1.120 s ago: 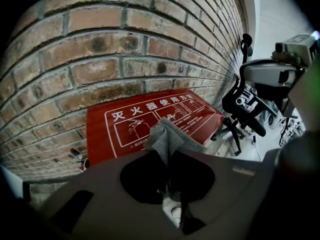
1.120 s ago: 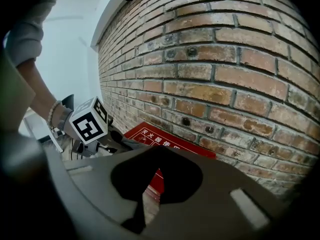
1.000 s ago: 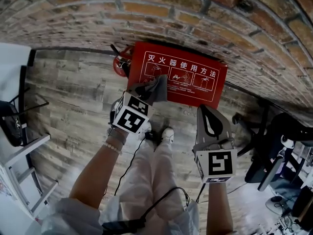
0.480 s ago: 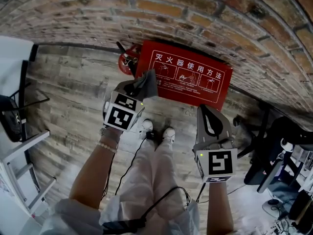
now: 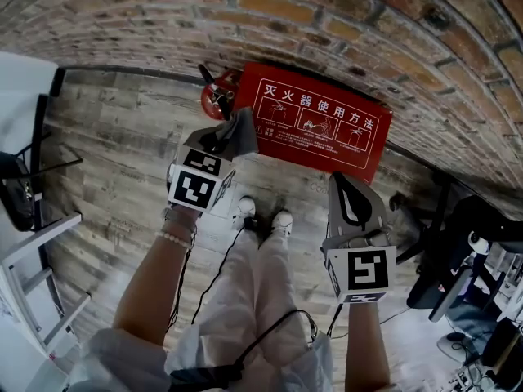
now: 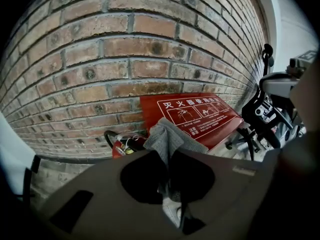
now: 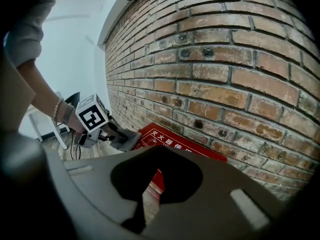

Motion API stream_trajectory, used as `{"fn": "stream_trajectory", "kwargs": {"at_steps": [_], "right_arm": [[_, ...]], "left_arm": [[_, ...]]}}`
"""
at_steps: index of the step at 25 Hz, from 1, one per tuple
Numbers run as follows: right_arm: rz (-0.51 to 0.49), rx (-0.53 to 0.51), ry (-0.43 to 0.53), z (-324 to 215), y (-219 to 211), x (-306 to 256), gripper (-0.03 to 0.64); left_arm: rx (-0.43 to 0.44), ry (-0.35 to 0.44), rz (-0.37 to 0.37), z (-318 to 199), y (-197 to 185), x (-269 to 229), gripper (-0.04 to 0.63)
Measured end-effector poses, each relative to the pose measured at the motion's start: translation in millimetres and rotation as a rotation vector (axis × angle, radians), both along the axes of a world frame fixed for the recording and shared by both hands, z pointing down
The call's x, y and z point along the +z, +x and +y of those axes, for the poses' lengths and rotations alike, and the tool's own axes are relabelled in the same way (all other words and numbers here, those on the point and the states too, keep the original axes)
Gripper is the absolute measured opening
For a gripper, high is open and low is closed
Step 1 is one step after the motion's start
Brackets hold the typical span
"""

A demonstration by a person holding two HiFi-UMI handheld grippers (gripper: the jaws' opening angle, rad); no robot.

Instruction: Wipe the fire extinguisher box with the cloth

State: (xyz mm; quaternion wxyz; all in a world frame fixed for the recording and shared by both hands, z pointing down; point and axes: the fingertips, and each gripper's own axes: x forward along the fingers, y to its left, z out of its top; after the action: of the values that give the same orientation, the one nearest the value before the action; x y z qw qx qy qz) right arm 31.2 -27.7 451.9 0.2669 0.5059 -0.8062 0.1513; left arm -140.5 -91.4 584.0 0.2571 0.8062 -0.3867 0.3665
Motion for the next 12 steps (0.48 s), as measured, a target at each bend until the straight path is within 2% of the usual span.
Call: {"fn": "stream_trajectory", "kwargs": {"at_steps": [6,12], "right_arm": [[0.001,0.008,0.016,7.0,2.6,-12.1,0.009],[-0.005,0.028,0.059,9.4,10.4,-48.8,0.009]], "left_arm": [[-0.012,0.026,0.011,3.5,-4.3,-18.9,0.015],[-0.055,0.079,0.11,9.9,0.2,-83.8,0.015]]}}
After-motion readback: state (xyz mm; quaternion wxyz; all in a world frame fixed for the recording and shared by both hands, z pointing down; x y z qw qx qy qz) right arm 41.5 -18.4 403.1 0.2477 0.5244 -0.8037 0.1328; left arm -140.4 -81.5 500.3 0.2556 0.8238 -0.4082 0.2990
